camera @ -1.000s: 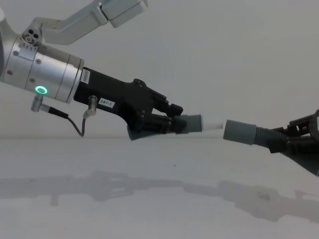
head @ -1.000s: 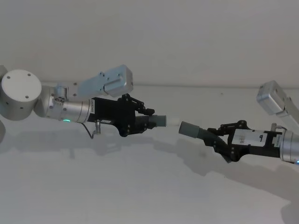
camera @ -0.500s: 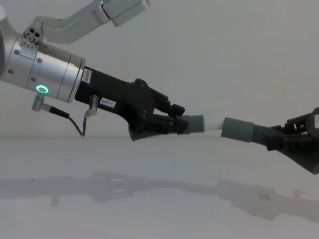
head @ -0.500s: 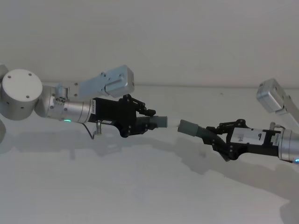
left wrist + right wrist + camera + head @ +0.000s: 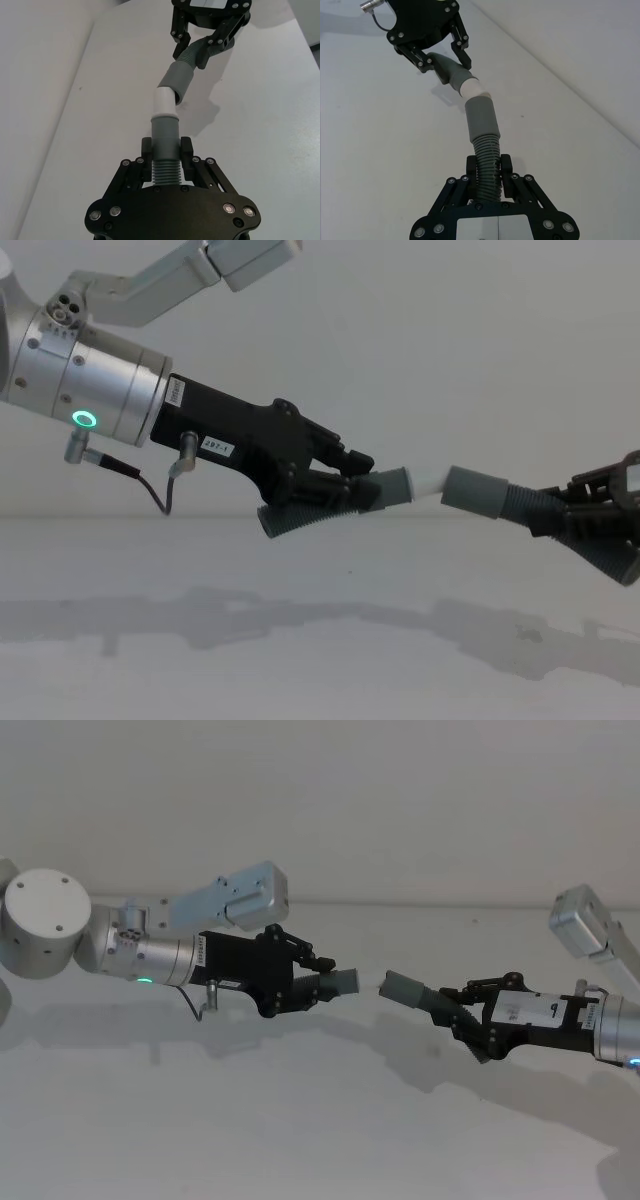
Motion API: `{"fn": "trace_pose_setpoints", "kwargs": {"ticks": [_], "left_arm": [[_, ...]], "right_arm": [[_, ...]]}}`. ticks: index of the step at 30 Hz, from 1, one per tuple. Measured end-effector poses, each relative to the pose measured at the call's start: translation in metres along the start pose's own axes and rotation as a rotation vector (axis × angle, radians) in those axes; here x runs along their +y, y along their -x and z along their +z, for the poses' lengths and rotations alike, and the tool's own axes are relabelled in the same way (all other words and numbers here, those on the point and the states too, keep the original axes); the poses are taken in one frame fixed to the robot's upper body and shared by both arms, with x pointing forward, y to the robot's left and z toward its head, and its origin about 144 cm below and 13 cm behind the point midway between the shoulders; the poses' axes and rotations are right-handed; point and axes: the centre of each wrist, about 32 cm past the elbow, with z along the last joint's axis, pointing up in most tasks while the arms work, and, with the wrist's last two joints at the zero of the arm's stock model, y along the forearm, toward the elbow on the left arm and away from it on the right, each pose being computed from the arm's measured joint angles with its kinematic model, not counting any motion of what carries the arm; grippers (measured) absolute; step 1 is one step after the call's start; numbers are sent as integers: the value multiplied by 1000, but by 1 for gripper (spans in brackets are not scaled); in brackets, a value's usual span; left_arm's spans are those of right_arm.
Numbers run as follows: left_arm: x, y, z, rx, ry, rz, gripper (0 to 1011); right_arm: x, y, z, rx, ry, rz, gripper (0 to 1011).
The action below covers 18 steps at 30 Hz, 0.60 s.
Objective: Use both hands to pick up one end of the pipe from the table, align the ends, and insert them.
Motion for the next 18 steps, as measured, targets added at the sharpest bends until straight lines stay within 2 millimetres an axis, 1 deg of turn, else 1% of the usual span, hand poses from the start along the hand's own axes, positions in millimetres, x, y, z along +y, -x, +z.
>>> {"fn": "trace_pose_setpoints", "kwargs": {"ticks": [18], "left_arm": [[3,3,1,6,1,-14,329]], "right_arm": [[2,0,2,4,-12,3,282]]}}
